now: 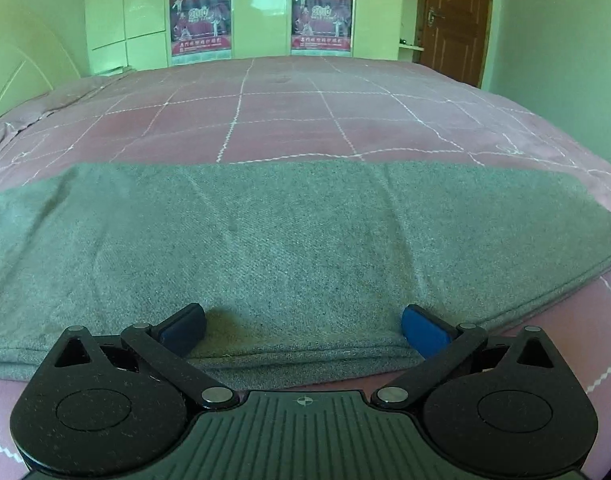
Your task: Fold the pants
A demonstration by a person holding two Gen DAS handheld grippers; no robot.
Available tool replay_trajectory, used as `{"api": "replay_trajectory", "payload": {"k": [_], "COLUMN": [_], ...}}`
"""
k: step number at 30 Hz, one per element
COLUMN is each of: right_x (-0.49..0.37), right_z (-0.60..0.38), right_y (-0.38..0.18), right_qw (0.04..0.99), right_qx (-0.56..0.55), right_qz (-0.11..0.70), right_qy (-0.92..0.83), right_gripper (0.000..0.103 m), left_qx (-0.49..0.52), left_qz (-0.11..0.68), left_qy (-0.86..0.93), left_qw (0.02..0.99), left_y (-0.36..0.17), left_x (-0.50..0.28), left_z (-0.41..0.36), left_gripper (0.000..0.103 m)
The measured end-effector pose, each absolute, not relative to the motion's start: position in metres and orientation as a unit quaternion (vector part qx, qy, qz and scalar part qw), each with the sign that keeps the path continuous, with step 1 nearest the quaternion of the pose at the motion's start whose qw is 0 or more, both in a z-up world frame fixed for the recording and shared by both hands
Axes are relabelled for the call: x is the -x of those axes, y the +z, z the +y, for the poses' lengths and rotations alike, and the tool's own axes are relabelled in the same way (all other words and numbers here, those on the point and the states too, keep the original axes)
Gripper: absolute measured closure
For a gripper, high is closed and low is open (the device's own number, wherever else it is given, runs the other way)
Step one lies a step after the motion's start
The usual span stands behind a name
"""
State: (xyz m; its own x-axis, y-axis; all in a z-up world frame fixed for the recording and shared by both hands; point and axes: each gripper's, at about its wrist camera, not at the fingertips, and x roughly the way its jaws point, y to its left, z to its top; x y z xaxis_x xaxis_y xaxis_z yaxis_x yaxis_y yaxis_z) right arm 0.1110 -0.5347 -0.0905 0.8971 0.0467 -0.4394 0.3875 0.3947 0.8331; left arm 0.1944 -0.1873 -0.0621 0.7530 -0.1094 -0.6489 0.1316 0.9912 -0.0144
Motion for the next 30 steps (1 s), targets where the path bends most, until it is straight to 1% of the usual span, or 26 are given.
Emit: {"api": "replay_trajectory", "payload": {"k": [2,4,7,10,13,17,20,24,27,28,30], "right_x": [-0.11,-0.112,-0.117,-0.121,-0.123,-0.129,-0.146,-0.174,-0.193,-0.196,-0.199], "right_z": [-0.536,-0.538,-0.536,-0.533,-0.524,-0.488,-0.437,-0.346,-0.265,-0.237,-0.181], "right_y": [-0.092,-0.096,-0.093,-0.088,-0.072,-0.035,-0.011,0.003,-0.002,-0.009,-0.029], "right_qw": [0.807,0.802,0.813,0.826,0.847,0.881,0.899,0.908,0.902,0.895,0.877], "right_qx": [-0.541,-0.547,-0.527,-0.508,-0.475,-0.42,-0.385,-0.35,-0.323,-0.32,-0.301], "right_qz": [0.204,0.212,0.218,0.215,0.215,0.205,0.206,0.223,0.258,0.274,0.307], "right_qy": [-0.117,-0.112,-0.115,-0.117,-0.107,-0.068,-0.021,0.059,0.124,0.147,0.215], "right_gripper": [0.08,0.08,0.092,0.093,0.094,0.094,0.094,0.093,0.093,0.09,0.077], "left_qx": [-0.013,-0.02,-0.039,-0.031,0.004,0.009,0.021,0.089,0.137,0.149,0.183], "left_qz": [0.336,0.334,0.344,0.355,0.35,0.313,0.34,0.286,0.27,0.267,0.263], "left_qy": [-0.062,-0.069,-0.075,-0.083,-0.105,-0.067,-0.017,0.058,0.085,0.092,0.097], "left_qw": [0.94,0.94,0.935,0.931,0.931,0.947,0.94,0.952,0.949,0.948,0.942], "left_y": [-0.059,-0.064,-0.074,-0.071,-0.055,-0.041,-0.04,-0.029,-0.036,-0.04,-0.051], "left_x": [-0.193,-0.19,-0.197,-0.202,-0.197,-0.183,-0.183,-0.156,-0.148,-0.146,-0.144], "left_z": [-0.189,-0.194,-0.197,-0.194,-0.169,-0.085,-0.005,0.097,0.144,0.153,0.168], "left_gripper": [0.0,0.0,0.0,0.0,0.0,0.0,0.0,0.0,0.0,0.0,0.0]}}
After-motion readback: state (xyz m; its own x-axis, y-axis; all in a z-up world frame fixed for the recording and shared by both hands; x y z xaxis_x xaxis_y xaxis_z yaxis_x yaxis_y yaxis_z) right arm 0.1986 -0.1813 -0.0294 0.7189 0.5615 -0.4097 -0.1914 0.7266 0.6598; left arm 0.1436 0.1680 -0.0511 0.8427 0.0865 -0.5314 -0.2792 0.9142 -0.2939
